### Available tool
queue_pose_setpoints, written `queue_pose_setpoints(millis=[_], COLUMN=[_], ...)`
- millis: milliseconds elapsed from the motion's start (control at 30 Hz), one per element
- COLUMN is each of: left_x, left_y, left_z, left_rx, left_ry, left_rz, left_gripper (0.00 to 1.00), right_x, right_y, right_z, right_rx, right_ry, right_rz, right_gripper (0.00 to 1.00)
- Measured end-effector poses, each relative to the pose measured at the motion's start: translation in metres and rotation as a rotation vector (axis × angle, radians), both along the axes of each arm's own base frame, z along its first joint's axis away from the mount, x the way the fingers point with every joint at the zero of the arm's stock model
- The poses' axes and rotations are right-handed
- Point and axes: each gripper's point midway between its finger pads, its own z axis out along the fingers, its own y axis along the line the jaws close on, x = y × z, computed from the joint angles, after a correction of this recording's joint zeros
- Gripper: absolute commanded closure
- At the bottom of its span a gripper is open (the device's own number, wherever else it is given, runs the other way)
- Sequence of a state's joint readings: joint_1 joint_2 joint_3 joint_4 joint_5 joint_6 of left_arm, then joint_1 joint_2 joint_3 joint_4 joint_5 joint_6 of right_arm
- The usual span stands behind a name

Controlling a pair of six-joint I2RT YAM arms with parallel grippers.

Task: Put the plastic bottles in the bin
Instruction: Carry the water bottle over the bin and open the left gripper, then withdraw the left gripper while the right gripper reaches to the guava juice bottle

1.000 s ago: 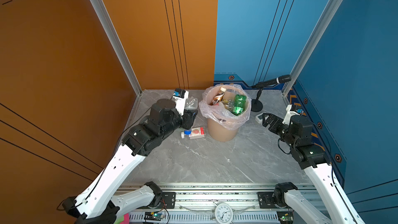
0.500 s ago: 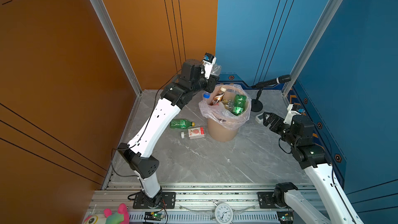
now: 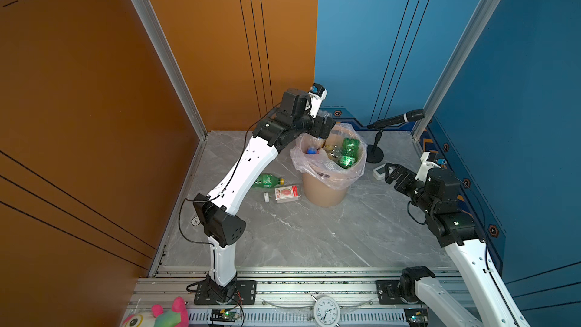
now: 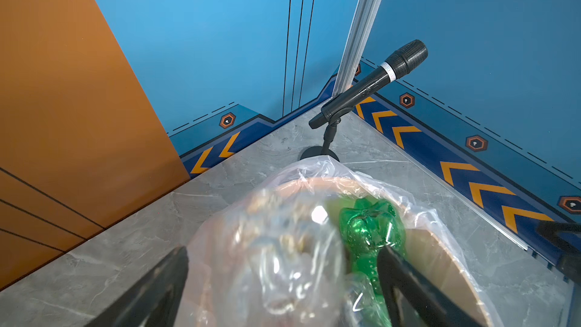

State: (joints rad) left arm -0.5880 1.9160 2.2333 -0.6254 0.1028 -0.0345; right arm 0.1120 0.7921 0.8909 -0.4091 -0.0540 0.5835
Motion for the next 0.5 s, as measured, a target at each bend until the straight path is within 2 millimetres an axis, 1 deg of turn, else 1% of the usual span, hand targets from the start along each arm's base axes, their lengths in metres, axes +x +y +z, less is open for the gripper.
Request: queue_pose_setpoints(millis=[167, 267, 333, 433, 500], left_x=[-0.002, -0.012, -0.024, -0.053, -0.081], left_y=[0.002, 0.014, 0.029, 0.063, 0.095], left_z=[0.003, 0.010, 0.020, 0.034, 0.032], left_rx=[-0.001, -0.002, -0.007, -0.032, -0.058], left_ry=[-0.004, -0.008, -0.026, -0.073, -0.093], left_rz=[0.003, 0.032, 0.068, 0.137, 0.206], left_gripper=[0.03, 0.02, 0.02, 0.02, 0.03], right_x=[0.000, -0.001, -0.002, -0.006, -0.011], right_y=[0.000, 0.001, 0.002, 0.012, 0.025], right_z=[0.006, 0.012, 0.017, 0.030, 0.039], right_rx=[0.002, 0.004, 0.002, -0.012, -0.031], right_ry=[-0.010, -0.019, -0.023, -0.036, -0.049], right_rz=[0.002, 0.005, 0.011, 0.049, 0.097], right_gripper=[0.00, 0.01, 0.00, 0.00, 0.00])
